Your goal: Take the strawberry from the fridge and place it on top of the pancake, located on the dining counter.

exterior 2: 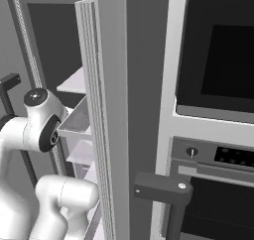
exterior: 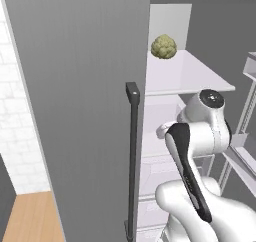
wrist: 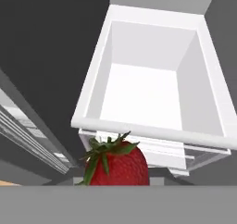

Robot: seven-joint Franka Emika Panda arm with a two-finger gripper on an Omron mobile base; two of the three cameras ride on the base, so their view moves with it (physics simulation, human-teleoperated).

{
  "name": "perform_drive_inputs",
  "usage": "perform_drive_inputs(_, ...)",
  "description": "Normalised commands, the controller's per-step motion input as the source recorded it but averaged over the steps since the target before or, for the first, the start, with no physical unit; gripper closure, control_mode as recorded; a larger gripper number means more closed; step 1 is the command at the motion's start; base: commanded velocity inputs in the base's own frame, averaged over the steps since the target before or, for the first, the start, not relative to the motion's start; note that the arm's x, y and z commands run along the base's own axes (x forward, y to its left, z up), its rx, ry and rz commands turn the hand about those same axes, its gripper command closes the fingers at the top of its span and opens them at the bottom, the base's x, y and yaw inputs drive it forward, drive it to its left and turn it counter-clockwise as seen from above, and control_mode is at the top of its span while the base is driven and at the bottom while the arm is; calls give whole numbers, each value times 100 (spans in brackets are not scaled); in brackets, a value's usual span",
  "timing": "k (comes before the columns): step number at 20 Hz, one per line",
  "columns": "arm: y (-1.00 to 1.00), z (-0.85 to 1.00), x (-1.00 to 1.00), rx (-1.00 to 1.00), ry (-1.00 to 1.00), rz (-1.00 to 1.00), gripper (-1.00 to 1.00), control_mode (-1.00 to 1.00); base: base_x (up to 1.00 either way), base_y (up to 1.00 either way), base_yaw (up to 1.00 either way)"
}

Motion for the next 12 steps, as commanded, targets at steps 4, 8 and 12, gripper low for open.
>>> perform_drive_inputs(4, 0, 100, -71, 0, 5, -7, 100, -100, 0, 0, 0)
perform_drive_inputs(8, 1, 84, -48, 0, -6, -5, 100, -100, 0, 0, 0)
perform_drive_inputs(12, 0, 38, -38, 0, -19, -1, 100, -100, 0, 0, 0)
